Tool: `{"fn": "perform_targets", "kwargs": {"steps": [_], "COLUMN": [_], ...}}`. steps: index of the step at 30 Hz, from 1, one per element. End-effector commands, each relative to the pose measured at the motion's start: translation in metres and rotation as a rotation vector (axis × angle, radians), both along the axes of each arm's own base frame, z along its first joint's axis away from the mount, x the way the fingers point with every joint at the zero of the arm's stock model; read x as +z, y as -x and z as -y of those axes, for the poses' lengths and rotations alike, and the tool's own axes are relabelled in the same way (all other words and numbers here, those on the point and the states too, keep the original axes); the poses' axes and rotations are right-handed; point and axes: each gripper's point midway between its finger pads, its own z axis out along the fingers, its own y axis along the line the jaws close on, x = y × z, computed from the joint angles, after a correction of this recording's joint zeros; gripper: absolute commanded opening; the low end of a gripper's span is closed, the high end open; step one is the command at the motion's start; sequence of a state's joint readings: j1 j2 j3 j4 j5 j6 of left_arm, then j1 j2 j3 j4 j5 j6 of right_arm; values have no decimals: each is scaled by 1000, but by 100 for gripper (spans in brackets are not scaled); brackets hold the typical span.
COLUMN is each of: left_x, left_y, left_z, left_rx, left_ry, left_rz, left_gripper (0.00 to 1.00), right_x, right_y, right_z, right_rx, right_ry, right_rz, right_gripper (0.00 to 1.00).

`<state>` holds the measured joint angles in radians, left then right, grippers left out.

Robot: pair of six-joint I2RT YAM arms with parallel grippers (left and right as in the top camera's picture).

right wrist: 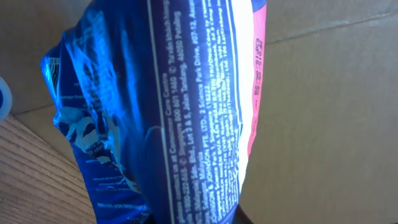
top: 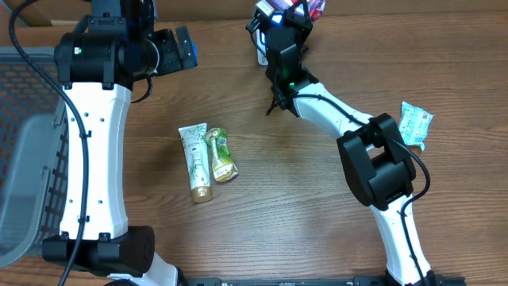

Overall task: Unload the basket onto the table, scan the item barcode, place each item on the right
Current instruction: 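Hold the purple box in front of the white scanner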

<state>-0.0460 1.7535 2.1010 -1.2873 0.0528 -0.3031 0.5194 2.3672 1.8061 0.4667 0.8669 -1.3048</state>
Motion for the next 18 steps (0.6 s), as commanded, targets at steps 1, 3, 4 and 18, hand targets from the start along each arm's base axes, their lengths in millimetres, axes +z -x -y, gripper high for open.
{"fn": "perform_targets", "kwargs": {"steps": [1,3,4,18], "left_x": [3,3,3,3], "left_y": [-1,-1,-1,-1], "left_z": [4,4,4,4], "left_rx": [-26,-26,-26,-27], "left_ry": [-5,-5,-5,-5], "left_rz": [10,10,10,10], "left_gripper": [100,100,100,100], "right_x": [-7,-10,-10,27], "right_y": [-2,-2,-2,19], "right_z": [-5,-5,-5,-27], "right_rx": [11,10,9,19], "right_ry": [-38,-52,-55,-202], "right_rz": [1,-6,-6,70], "right_gripper": [4,4,4,4]}}
